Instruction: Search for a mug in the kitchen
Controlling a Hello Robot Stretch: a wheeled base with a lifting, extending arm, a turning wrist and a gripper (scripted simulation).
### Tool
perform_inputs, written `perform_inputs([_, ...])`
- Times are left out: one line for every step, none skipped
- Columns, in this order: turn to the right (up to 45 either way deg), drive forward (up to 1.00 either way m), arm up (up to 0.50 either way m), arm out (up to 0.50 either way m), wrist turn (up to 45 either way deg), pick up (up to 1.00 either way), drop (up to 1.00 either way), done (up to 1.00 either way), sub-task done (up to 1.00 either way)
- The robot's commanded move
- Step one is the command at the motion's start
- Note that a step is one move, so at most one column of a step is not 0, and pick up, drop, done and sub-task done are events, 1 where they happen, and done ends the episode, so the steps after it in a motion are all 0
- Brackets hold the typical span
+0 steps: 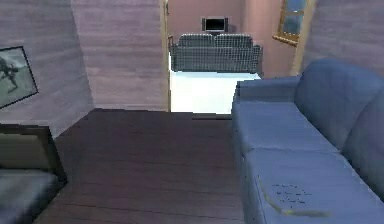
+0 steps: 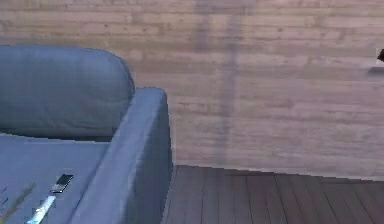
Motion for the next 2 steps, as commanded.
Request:
perform_inputs([0.0, 1.00, 0.00, 0.00, 0.0, 0.00, 0.00, 0.00, 0.00])
perform_inputs([0.0, 1.00, 0.00, 0.00, 0.0, 0.00, 0.00, 0.00, 0.00])
